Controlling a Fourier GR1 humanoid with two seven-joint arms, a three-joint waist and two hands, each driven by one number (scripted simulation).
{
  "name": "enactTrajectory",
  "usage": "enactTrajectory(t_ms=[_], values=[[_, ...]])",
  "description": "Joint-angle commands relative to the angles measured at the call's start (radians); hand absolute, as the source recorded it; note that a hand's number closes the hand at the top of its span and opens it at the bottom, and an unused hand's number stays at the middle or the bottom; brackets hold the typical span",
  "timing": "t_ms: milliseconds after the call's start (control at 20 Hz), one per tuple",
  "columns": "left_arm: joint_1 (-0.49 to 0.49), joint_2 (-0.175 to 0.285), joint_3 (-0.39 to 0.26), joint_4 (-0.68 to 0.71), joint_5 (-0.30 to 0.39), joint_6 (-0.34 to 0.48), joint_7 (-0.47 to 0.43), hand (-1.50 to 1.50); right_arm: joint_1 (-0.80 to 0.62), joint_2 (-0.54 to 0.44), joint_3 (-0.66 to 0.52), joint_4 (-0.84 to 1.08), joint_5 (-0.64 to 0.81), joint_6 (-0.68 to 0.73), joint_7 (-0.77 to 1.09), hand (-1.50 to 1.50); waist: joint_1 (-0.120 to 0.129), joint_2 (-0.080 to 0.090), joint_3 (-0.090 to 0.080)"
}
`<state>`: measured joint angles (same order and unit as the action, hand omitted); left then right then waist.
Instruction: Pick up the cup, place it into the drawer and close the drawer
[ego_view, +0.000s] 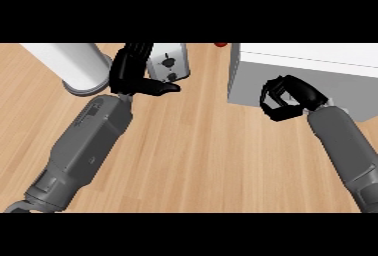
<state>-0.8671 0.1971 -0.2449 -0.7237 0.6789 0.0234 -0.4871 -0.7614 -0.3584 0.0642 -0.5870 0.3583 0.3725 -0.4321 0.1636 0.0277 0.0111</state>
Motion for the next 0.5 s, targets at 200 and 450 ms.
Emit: enactTrajectory(t_ms=[200,450], values=[[0.025,0.004,-0.002,-0.029,0.007,-0.028,-0.003,-1.50,-0.173,-0.119,-0.106,0.011,-0.025,-0.081,0.093,1.50,0.053,0.018,-0.009],[0.049,0.020,-0.003,-0.033,0.010,-0.057,0.000,-1.50,-0.141,-0.140,-0.114,-0.009,-0.046,-0.044,0.092,1.50,0.052,0.026,-0.009]])
